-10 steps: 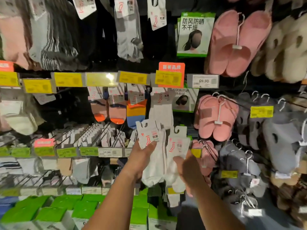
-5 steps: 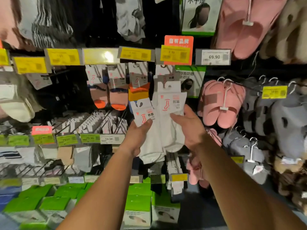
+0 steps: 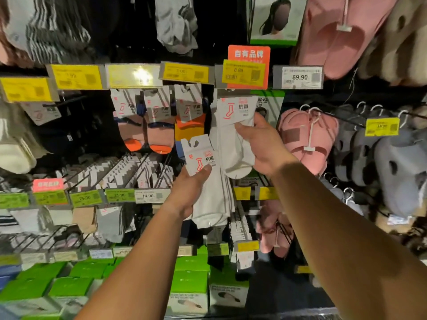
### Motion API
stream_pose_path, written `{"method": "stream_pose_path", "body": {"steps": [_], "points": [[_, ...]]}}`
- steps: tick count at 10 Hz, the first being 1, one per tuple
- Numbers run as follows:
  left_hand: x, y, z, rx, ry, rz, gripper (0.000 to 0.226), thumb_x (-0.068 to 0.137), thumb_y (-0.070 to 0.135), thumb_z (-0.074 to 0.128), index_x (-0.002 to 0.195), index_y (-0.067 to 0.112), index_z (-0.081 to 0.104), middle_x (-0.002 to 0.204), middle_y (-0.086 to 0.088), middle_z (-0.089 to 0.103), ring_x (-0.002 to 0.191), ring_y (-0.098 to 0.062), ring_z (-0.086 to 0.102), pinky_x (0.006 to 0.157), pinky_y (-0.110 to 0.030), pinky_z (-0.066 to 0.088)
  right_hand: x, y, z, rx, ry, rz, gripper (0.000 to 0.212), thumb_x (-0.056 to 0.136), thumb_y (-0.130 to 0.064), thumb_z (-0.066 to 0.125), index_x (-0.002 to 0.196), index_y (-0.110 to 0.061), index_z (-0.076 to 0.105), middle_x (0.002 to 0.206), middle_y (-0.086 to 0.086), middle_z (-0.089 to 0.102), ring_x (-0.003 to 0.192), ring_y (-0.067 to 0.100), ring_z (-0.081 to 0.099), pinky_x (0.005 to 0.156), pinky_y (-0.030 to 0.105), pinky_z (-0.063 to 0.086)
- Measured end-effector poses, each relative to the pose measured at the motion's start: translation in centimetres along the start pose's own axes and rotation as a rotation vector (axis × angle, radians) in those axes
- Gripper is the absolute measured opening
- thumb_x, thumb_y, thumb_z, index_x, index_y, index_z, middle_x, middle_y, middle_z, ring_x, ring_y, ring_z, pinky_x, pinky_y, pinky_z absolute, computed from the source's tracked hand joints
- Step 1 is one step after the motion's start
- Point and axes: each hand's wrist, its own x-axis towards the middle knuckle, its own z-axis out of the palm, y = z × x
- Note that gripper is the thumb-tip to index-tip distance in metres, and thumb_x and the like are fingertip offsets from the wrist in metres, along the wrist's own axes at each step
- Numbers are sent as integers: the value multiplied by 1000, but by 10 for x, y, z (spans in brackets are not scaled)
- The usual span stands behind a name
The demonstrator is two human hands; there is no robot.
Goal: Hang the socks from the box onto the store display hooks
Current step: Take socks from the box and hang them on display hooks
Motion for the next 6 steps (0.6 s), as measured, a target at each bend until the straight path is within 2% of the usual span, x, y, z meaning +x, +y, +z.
{"method": "stream_pose_path", "body": {"steps": [1,2,3,4,5,6], "points": [[2,-4,-5,-21,18,-16,41,100,27,63,140,22,56,131,6,68,124,-16,62,115,-47,41,9,2,-2,-24,21,57,32,100,-6,51,129,-15,58,113,5,73,98,22,72,83,45,58],[4,-6,-9,-42,42,-24,37,100,24,62,137,20,59,128,4,70,124,-18,62,115,-48,40,21,3,1,-85,49,87,28,100,-4,47,123,-13,60,100,1,73,79,13,72,66,29,58],[4,-7,-11,-45,39,-23,36,100,24,62,137,22,58,129,5,69,125,-18,60,116,-47,39,39,1,7,-219,193,80,29,97,-8,49,124,-5,60,112,16,68,88,21,63,67,26,48],[2,-5,-11,-42,29,-26,28,101,22,60,128,27,60,126,7,70,121,-13,62,111,-38,42,44,-1,14,-1182,212,6,35,93,-9,51,128,-7,52,128,8,57,112,23,57,79,26,45],[0,-5,-12,-41,42,-32,34,101,24,62,134,23,58,126,8,69,119,-10,62,107,-34,42,51,5,8,-1295,191,-21,31,97,-3,43,125,-6,54,130,8,56,114,25,56,73,25,40],[-1,-4,-16,-58,69,-49,35,100,25,63,134,21,57,123,9,70,114,-7,63,101,-31,44,70,29,0,-624,266,150,36,97,-3,39,132,2,50,133,24,53,115,36,56,72,26,42]]}}
